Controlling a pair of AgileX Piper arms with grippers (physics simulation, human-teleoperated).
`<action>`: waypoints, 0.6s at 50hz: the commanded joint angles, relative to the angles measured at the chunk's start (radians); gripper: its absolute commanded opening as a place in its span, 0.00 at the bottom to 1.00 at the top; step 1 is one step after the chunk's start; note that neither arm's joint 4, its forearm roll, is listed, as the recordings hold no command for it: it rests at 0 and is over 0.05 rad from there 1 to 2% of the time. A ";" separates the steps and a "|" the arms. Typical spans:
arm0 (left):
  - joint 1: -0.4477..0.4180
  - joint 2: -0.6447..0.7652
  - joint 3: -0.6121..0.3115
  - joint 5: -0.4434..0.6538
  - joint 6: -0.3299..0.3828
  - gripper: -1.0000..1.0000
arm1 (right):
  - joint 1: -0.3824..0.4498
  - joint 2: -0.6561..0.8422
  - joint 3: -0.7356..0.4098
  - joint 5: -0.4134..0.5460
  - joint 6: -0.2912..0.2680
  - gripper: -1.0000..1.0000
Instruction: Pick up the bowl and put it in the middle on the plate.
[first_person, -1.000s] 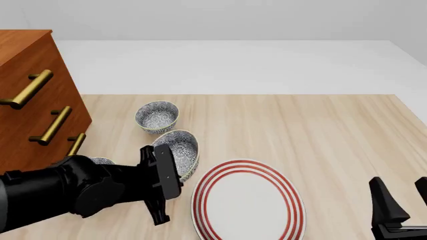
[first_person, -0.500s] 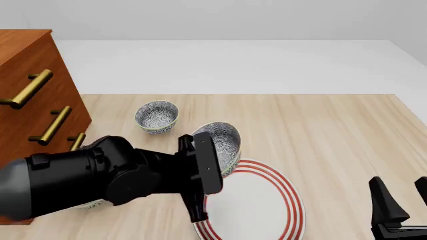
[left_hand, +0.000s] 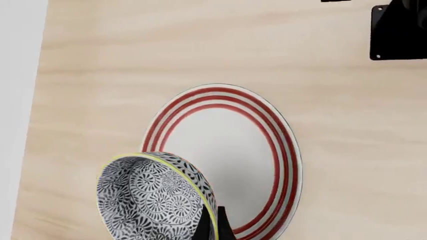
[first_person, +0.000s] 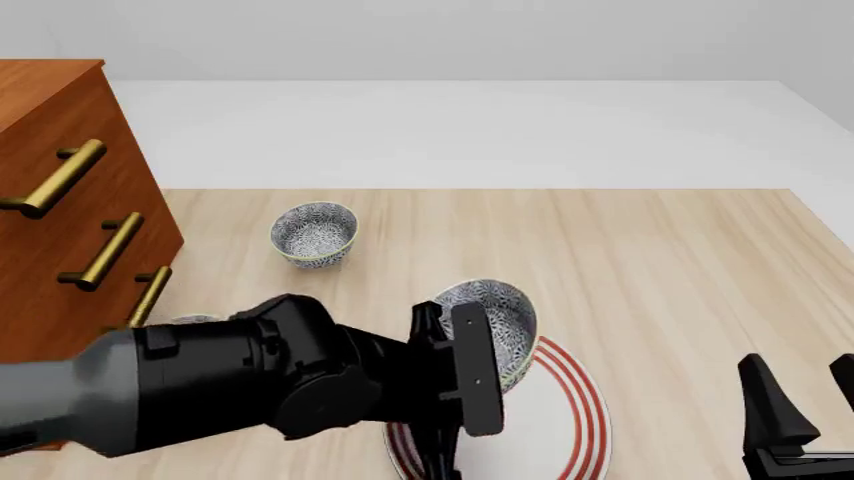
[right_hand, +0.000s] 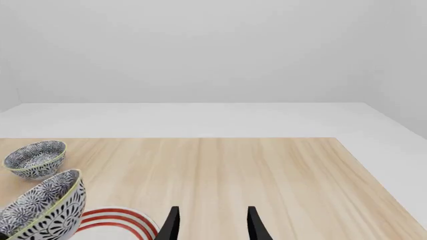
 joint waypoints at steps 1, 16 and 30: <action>-0.021 0.033 -0.005 0.001 -0.001 0.00 | 0.000 0.000 0.000 0.000 0.000 1.00; -0.065 0.069 -0.004 -0.018 -0.009 0.00 | 0.000 0.000 0.000 0.000 -0.001 1.00; -0.087 0.115 0.002 -0.029 -0.026 0.00 | 0.000 -0.001 0.000 0.000 0.000 1.00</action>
